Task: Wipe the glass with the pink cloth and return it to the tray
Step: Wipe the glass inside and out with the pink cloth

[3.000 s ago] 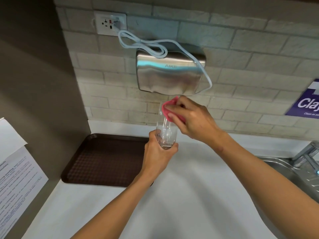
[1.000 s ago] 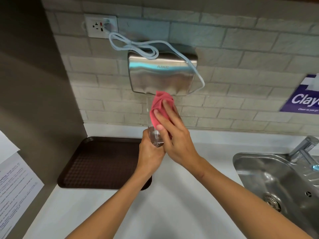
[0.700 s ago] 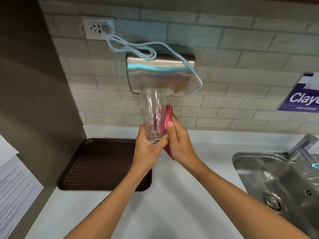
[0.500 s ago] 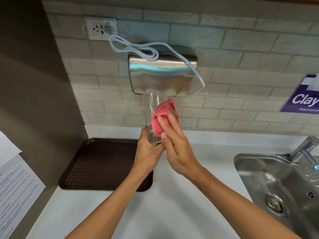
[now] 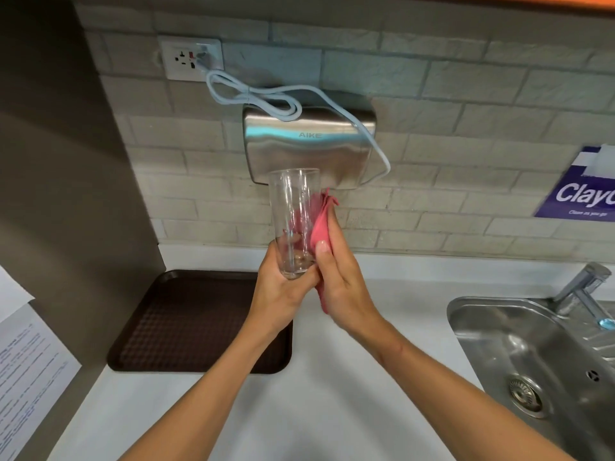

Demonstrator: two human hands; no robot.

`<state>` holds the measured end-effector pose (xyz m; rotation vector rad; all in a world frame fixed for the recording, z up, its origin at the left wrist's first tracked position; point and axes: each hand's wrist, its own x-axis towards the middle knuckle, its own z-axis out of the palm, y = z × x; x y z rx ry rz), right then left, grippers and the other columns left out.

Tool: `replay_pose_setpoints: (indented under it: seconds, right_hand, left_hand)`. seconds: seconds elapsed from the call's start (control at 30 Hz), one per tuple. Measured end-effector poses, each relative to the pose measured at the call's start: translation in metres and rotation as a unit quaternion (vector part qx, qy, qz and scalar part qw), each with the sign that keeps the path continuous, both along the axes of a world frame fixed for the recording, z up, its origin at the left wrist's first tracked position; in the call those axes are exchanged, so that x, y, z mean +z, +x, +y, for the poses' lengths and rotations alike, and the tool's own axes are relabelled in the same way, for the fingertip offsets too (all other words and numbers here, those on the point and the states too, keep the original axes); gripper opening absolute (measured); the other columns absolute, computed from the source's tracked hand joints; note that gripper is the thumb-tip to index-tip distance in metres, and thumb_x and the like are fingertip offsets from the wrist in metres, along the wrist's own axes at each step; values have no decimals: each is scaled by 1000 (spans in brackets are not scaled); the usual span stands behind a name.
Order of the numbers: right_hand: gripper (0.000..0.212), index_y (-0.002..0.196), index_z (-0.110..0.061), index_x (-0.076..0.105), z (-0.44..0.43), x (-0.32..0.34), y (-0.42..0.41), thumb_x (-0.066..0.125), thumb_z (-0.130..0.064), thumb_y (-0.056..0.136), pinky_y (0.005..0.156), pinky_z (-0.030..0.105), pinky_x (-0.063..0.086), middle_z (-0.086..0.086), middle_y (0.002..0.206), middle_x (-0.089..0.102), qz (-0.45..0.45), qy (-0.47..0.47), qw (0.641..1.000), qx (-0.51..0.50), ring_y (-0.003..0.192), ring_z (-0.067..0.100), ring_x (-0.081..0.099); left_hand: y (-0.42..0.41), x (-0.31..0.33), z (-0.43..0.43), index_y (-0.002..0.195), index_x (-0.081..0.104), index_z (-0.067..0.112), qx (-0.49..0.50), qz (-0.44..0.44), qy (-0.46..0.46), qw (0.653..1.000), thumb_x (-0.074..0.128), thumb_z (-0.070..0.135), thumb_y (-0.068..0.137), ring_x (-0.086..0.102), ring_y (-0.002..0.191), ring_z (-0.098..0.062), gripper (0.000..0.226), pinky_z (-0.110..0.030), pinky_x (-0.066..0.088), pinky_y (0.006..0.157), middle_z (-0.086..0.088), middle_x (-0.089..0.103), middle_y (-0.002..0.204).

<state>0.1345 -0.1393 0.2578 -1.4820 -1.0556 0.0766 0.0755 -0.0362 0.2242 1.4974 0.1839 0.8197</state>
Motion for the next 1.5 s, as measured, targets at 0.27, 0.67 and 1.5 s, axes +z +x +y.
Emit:
replay_pose_setpoints:
  seconds: [0.27, 0.67, 1.5]
  right_hand:
    - [54, 162, -6, 33, 3, 2, 12, 31, -21, 111, 134, 59, 6, 5, 176, 18, -242, -44, 968, -48, 167, 33, -2]
    - [49, 161, -34, 42, 13, 51, 20, 48, -30, 112, 117, 55, 49, -1, 162, 51, 268, 151, 952, 11, 144, 25, 56]
    - [76, 160, -17, 44, -7, 31, 25, 78, -22, 92, 97, 25, 60, -2, 145, 65, 143, 26, 989, 0, 126, 12, 69]
  left_hand:
    - [4, 4, -11, 131, 59, 35, -16, -4, 20, 1000, 74, 36, 88, 75, 111, -6, 46, -17, 58, 87, 13, 77, 119]
    - [5, -5, -4, 131, 60, 12, -73, 25, -28, 997, 84, 34, 77, 78, 88, -16, 63, -34, 63, 83, 1, 80, 95]
    - [3, 4, -7, 130, 60, 6, -89, 26, -39, 995, 81, 34, 73, 78, 106, -24, 66, -27, 63, 84, -20, 76, 116]
